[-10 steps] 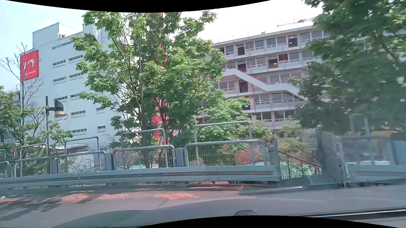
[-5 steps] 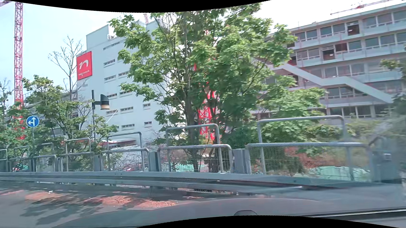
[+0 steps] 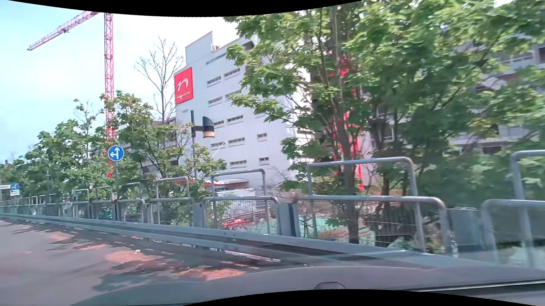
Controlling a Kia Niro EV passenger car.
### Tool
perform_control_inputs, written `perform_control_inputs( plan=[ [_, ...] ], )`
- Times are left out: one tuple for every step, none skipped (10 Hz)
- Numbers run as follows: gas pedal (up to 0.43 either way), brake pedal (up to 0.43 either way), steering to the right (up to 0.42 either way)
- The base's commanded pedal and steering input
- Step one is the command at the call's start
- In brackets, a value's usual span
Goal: Follow the waypoints while adhering to traffic rules and regulations
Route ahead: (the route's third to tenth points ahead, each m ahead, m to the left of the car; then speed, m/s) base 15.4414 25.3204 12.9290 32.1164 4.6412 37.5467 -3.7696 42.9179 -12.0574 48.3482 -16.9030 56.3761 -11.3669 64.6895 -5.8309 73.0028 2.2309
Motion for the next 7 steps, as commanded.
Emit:
perform_control_inputs(
  plan=[
    [0.000,0.000,-0.788],
    [0.000,0.000,-0.788],
    [0.000,0.000,-0.789],
    [0.000,0.000,-0.789],
    [0.000,0.000,-0.788],
    [0.000,0.000,-0.786],
    [0.000,0.000,-0.782]
  ],
)
